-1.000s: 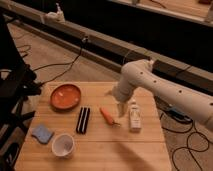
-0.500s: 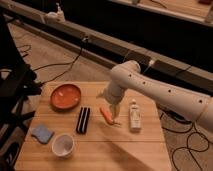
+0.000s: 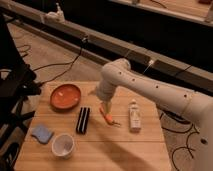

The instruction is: Wipe the white sponge on the table

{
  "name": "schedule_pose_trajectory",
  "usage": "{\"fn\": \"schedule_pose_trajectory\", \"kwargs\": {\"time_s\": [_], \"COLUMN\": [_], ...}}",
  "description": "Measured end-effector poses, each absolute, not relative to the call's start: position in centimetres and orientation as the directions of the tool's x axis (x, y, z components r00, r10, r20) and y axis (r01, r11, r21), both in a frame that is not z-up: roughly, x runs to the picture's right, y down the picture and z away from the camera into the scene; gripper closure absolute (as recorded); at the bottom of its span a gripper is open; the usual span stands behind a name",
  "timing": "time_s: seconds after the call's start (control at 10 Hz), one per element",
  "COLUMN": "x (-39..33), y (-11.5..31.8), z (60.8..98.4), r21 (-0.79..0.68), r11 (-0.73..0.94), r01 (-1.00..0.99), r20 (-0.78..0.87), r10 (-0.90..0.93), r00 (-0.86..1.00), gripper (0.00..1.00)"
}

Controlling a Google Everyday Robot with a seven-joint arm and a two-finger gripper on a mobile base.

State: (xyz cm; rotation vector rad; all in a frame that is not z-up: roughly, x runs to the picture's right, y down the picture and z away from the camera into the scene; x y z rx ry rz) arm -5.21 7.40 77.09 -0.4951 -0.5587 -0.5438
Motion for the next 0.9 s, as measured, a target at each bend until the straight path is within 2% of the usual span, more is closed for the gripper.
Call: {"fn": "schedule_pose_trajectory", "kwargs": {"time_s": [0.4, 0.8, 0.9], "x": [-14.9, -23.5, -23.6], "y": [8.9, 11.1, 11.2], "z": [78.5, 76.7, 76.6], "r21": [-0.188, -0.044, -0.04], "r11": [0.648, 0.552, 0.551], "r01": [0.738, 0.833, 0.834], "r20": [0.706, 0.792, 0.793], "r10": [-0.433, -0.489, -0.49], "r00": [0.56, 0.366, 0.361], "gripper": [0.2, 0.2, 0.2]}}
